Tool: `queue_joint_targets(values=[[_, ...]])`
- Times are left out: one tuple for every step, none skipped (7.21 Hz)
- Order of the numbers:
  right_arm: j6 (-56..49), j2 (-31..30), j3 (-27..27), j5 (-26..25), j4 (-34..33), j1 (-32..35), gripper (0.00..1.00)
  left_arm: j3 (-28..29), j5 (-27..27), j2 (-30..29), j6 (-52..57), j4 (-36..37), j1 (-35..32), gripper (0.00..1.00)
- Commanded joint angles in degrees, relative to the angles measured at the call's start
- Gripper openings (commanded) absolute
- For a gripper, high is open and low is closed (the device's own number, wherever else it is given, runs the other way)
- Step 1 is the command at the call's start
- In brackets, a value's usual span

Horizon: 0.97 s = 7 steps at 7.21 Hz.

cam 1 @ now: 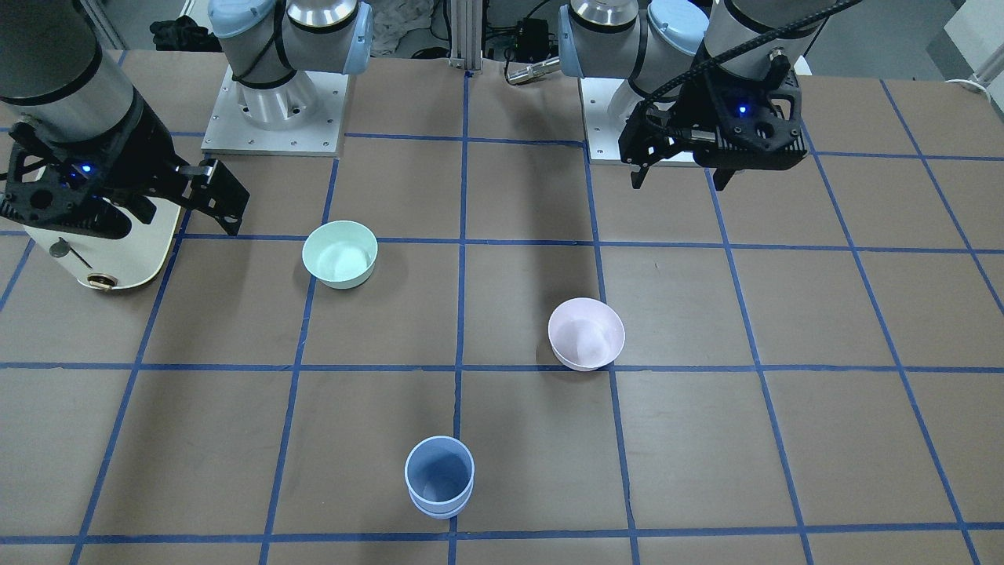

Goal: Stack blue cups with both arms

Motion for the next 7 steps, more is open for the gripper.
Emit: queue_joint_targets(values=[[0.0,0.1,0.1,0.0,0.4,1.9,1.0,0.0,0.1,0.1,-0.2,0.0,0.0,1.0],[-0.1,0.1,-0.1,0.0,0.4,1.8,1.0,0.0,0.1,0.2,-0.2,0.0,0.0,1.0],[-0.1,0.1,-0.1,0.0,0.4,1.6,1.0,0.0,0.1,0.2,-0.2,0.0,0.0,1.0],[-0.1,0.2,0.5,-0.1,0.4,1.8,1.0,0.1,0.1,0.1,-0.1,0.2,0.0,1.0],[-0.1,0.2,0.0,-0.3,0.3,1.7,1.0,0.0,0.0,-0.2,-0.1,2.0,0.0,1.0],[0.0,0.2,0.1,-0.3,0.3,1.7,1.0,0.0,0.0,-0.2,-0.2,2.5,0.0,1.0],[-0.1,0.2,0.2,-0.2,0.2,1.7,1.0,-0.1,0.0,-0.1,-0.2,2.5,0.0,1.0]])
